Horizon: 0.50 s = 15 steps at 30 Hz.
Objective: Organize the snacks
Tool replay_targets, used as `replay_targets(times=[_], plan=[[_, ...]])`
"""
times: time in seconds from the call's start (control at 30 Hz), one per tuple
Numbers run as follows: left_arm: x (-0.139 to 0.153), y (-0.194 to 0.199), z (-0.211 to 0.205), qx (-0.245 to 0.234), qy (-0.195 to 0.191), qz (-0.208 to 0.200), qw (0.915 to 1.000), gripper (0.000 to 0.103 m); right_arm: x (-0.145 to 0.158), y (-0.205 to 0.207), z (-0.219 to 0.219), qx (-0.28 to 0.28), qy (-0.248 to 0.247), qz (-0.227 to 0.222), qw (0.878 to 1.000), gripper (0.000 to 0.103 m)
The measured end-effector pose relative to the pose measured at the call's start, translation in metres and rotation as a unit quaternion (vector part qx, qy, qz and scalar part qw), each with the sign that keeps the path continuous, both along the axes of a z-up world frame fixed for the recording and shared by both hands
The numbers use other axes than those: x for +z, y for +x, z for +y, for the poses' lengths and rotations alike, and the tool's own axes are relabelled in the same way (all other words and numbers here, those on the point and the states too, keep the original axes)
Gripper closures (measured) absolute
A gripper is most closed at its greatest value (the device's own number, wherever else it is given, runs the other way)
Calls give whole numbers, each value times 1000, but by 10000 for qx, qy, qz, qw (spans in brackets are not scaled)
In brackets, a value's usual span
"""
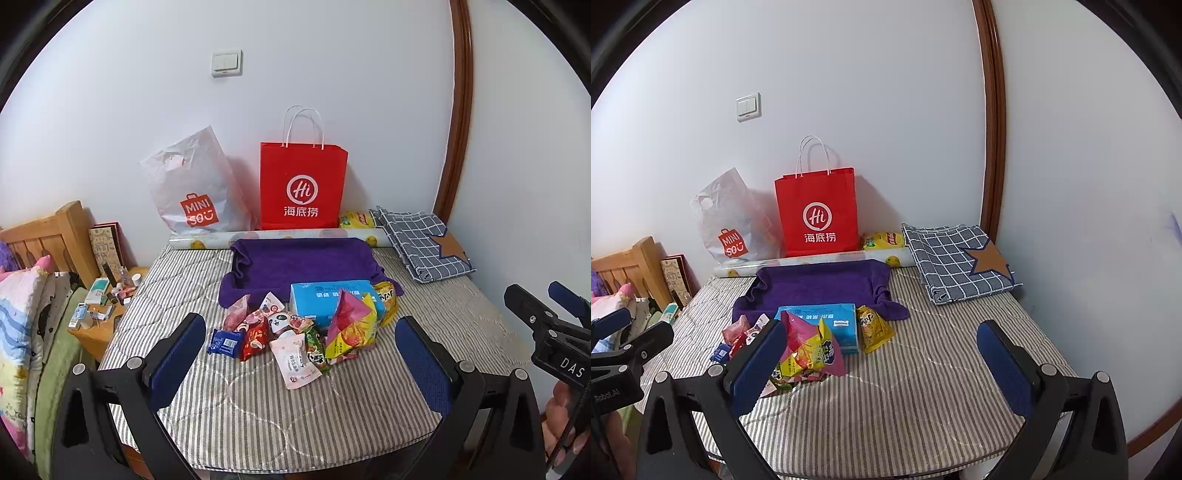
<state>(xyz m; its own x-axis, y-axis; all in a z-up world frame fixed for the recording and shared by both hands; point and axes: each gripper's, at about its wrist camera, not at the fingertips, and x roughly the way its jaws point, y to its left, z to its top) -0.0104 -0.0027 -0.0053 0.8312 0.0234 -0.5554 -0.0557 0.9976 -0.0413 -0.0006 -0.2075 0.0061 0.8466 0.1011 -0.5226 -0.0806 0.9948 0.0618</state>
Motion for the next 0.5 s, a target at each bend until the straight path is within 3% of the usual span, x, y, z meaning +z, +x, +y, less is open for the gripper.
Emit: replay_targets(times=[0.5], plan=[[1,0,2,15,-44,19,10000,1,-1,-1,4,-12,3,32,10000,0]])
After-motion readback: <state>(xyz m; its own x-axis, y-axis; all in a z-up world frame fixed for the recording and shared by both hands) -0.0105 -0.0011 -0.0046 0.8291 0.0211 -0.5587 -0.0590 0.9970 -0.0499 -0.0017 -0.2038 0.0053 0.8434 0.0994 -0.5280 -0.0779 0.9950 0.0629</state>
